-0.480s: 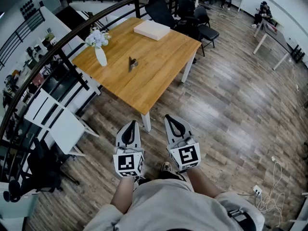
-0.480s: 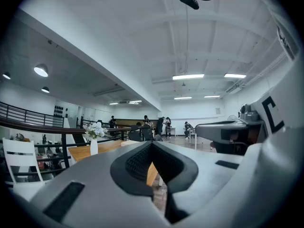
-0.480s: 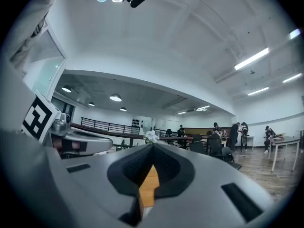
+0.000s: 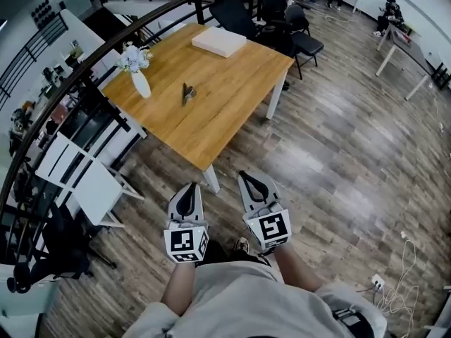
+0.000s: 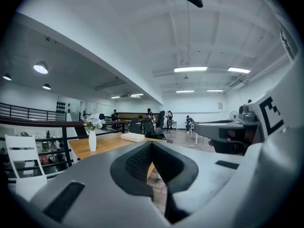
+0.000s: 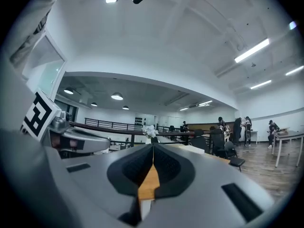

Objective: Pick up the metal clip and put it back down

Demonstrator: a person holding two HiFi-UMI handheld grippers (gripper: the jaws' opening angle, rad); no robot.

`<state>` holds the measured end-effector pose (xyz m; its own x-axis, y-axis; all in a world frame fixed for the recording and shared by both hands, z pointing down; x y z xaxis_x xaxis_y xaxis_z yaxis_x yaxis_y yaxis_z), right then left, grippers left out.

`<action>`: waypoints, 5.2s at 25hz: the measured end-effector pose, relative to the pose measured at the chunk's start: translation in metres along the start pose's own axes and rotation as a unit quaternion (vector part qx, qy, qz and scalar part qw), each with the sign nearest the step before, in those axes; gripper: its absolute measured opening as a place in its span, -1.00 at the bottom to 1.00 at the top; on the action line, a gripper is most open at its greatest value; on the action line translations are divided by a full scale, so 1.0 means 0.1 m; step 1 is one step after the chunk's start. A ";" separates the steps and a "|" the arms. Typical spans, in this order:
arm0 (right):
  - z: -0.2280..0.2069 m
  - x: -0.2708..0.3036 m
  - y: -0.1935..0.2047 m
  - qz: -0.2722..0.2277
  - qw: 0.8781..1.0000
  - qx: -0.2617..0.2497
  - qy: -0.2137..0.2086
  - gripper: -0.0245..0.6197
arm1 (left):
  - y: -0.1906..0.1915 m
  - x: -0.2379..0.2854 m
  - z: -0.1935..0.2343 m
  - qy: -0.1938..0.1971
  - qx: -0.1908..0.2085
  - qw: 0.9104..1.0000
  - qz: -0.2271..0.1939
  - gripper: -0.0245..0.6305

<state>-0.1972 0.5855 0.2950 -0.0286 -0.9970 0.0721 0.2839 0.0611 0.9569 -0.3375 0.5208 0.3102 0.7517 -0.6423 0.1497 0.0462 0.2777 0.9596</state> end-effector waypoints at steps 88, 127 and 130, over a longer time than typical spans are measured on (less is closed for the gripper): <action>-0.91 6.45 3.04 0.007 0.663 -0.612 -0.432 -0.83 | 1.25 4.76 2.95 -0.307 -0.241 0.906 0.162 -0.85; -0.45 6.09 2.65 -0.007 0.697 -0.573 -0.431 -0.84 | 0.98 4.06 2.81 -0.309 -0.222 0.916 0.132 -0.85; -0.39 5.98 2.42 0.009 0.749 -0.508 -0.424 -0.84 | 0.86 3.95 2.84 -0.304 -0.214 0.921 0.121 -0.85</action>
<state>-0.1086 0.0025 0.5592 -0.4932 -0.5809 0.6476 0.8623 -0.4246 0.2758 -0.2237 0.0877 0.5194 0.2736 -0.7697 0.5768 0.2790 0.6374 0.7182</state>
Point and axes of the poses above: the fingertips, and each gripper's own axes: x forward along the fingers, z to its left, y out of its underside, the point moved 4 cm from there along -x, backward along the fingers, and after that the axes turned 13 degrees about -x, right-handed, at the moved point
